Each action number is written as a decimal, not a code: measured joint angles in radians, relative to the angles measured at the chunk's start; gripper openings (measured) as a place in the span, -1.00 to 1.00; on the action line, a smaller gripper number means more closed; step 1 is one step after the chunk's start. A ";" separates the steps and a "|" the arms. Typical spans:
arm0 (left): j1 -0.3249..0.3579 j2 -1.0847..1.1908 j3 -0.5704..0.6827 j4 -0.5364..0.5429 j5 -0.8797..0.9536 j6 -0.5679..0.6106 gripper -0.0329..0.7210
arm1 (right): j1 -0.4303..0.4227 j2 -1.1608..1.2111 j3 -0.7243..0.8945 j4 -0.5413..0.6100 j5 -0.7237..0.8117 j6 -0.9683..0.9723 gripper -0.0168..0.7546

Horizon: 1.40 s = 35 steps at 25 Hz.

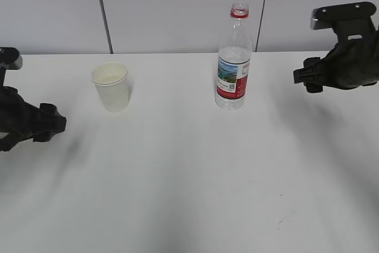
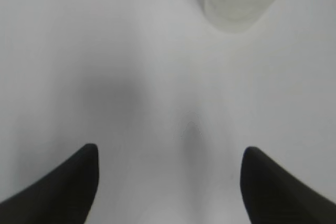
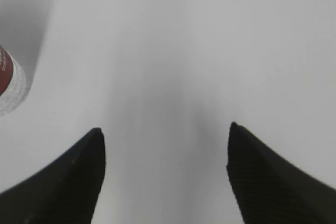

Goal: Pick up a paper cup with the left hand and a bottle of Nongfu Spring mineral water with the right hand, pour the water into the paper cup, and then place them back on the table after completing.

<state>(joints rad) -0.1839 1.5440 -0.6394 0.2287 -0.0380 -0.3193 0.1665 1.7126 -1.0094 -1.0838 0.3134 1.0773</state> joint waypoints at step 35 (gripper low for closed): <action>0.000 -0.049 -0.460 -0.255 1.252 0.124 0.33 | 0.089 -0.211 -0.168 1.051 0.904 -0.846 0.43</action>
<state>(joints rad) -0.1839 1.4949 -1.0995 -0.0261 1.2136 -0.1954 0.2556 1.5020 -1.1778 -0.0327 1.2170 0.2318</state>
